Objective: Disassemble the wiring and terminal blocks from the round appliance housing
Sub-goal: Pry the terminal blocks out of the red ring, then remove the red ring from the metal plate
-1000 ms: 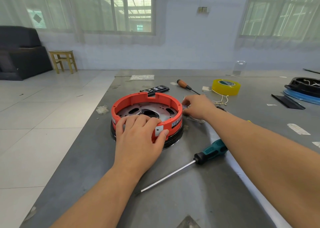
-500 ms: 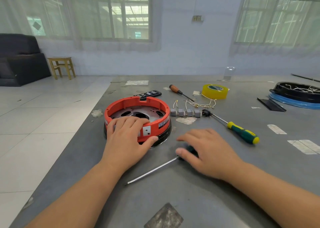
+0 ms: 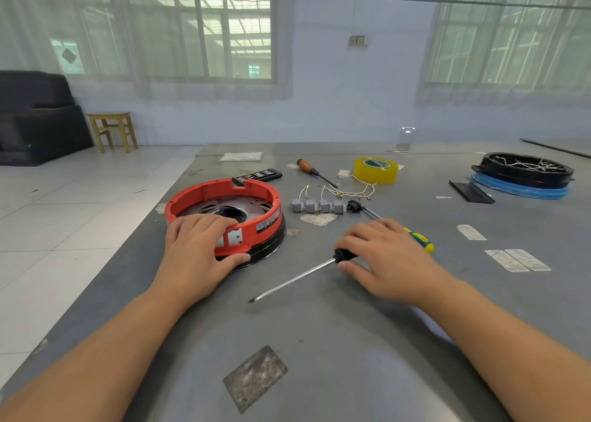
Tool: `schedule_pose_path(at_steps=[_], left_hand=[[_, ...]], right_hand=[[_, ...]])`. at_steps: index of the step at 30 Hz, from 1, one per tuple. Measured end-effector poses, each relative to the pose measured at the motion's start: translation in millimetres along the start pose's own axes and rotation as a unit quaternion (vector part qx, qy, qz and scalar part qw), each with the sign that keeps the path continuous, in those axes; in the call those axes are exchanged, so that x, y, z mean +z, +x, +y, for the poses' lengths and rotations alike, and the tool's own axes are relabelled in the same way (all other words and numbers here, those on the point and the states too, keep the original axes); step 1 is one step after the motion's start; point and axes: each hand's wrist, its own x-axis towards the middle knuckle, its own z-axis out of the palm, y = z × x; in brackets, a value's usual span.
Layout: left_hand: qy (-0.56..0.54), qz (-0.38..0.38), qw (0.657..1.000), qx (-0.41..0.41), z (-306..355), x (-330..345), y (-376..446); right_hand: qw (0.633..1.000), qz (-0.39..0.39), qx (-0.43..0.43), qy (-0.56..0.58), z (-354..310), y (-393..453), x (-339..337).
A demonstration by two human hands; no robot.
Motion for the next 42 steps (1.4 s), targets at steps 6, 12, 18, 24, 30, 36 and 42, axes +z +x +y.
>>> schedule_pose_path(at_steps=[6,12,18,24,30,36,42], left_hand=[[-0.010,0.012,1.000,0.021,-4.6,6.0,1.0],[-0.027,0.012,0.998,0.054,2.8,10.9,1.4],[-0.040,0.012,0.996,0.074,11.0,16.1,0.7],[-0.038,0.011,0.996,0.077,13.5,16.3,-0.3],[-0.035,-0.006,0.996,0.080,15.0,12.7,-0.8],[-0.064,0.032,0.992,0.101,17.4,11.0,0.4],[-0.113,0.103,0.981,0.119,21.8,7.3,3.8]], right_hand=[[0.970,0.074,0.231,-0.031,46.3,-0.8,-2.1],[0.893,0.030,0.448,-0.004,86.1,10.6,8.6],[0.863,-0.039,0.500,0.061,102.9,6.0,19.5],[0.872,-0.025,0.479,0.098,101.9,0.9,18.7],[0.882,0.009,0.465,0.074,95.9,-2.3,22.2],[0.917,0.159,0.364,-0.026,67.5,3.4,21.9],[0.942,0.171,0.257,0.129,2.4,21.5,28.5]])
